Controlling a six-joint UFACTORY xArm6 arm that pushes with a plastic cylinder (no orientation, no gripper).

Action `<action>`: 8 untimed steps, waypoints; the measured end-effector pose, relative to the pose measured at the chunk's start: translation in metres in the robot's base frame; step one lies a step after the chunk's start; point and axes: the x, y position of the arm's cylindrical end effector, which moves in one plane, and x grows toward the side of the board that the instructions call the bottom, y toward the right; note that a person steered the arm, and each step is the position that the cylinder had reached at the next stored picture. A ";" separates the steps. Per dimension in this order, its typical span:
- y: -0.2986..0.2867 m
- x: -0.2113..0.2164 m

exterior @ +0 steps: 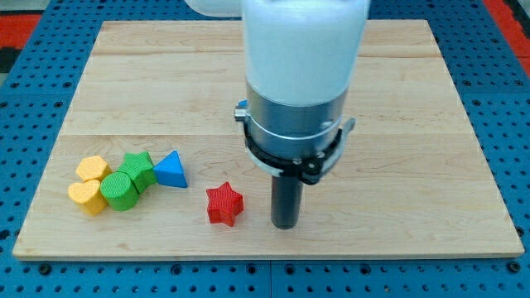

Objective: Push the red star closer to the group blocks

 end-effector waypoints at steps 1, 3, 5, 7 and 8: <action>-0.028 -0.001; -0.063 -0.012; -0.054 -0.024; -0.084 -0.023; -0.110 -0.019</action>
